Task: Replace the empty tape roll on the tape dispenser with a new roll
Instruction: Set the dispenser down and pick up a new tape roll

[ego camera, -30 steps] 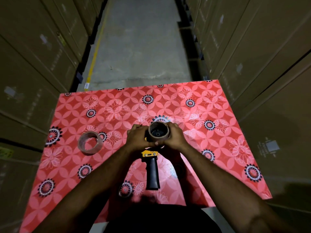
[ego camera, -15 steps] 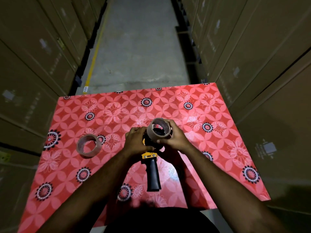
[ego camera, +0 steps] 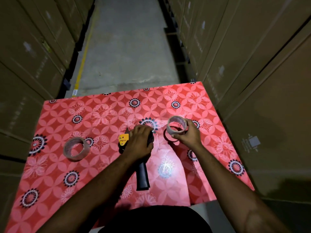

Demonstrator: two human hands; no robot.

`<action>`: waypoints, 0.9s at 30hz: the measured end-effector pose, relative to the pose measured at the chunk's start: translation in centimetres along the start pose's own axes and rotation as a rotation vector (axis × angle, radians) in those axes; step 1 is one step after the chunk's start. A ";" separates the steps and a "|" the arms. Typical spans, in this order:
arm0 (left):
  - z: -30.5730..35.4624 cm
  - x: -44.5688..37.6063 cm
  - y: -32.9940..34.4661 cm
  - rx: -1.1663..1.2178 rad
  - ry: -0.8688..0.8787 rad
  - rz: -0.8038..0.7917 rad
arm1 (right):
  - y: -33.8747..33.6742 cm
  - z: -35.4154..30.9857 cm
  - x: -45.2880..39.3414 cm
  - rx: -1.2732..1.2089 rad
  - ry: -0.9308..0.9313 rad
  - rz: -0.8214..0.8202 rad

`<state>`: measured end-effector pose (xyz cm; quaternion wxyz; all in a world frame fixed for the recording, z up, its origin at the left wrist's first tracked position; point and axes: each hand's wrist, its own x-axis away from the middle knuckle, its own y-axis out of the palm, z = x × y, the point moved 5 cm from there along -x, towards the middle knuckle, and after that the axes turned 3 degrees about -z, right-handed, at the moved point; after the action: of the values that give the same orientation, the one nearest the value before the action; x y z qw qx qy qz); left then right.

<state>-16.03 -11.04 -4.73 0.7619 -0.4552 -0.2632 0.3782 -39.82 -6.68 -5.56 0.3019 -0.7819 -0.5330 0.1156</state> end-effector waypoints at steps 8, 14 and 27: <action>0.9 1.1 0.9 -0.011 0.011 -0.072 | 0.5 4.3 -1.0 0.114 0.151 -0.047; -2.4 3.8 -0.7 0.023 -0.083 -0.030 | 0.1 1.4 1.1 0.140 0.042 0.179; -12.8 15.8 -5.0 0.049 -0.299 0.209 | 15.7 -13.8 9.2 0.325 -0.582 -0.203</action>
<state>4.31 -5.98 -5.15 0.6816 -0.4003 -0.3154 0.5251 -17.17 -7.13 -2.74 0.2677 -0.6010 -0.6465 0.3863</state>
